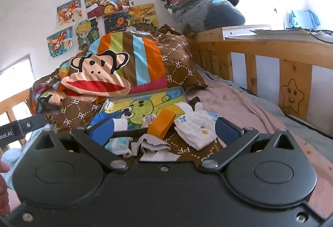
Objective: Organize soft objects
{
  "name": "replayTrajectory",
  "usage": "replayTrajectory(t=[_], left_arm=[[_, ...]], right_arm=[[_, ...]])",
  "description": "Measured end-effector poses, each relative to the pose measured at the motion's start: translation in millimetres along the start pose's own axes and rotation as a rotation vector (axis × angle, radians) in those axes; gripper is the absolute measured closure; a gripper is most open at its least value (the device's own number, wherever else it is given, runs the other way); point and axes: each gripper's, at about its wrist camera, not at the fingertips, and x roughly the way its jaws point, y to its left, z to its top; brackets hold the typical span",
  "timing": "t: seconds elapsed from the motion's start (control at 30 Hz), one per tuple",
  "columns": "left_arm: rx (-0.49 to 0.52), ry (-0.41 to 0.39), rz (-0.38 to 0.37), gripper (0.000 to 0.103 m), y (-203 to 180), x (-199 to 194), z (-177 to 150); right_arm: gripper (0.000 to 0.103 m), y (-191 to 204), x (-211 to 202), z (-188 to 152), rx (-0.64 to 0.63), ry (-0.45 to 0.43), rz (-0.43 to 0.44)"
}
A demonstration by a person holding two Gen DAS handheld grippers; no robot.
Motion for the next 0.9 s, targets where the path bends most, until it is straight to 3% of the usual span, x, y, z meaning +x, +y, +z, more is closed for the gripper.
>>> replayTrajectory(t=[0.17, 0.4, 0.9], left_arm=[[-0.010, 0.052, 0.029, 0.001, 4.7, -12.6, -7.6], [-0.031, 0.086, 0.072, 0.001, 11.2, -14.5, -12.6], [-0.015, 0.117, 0.058, 0.001, 8.0, -7.1, -19.6]], right_arm=[[0.000, -3.9, -0.6, -1.0, 0.042, 0.009, -0.017], [0.000, 0.9, 11.7, -9.7, 0.022, 0.108, 0.009], [0.000, 15.0, 27.4, -9.4, -0.026, 0.176, 0.037]])
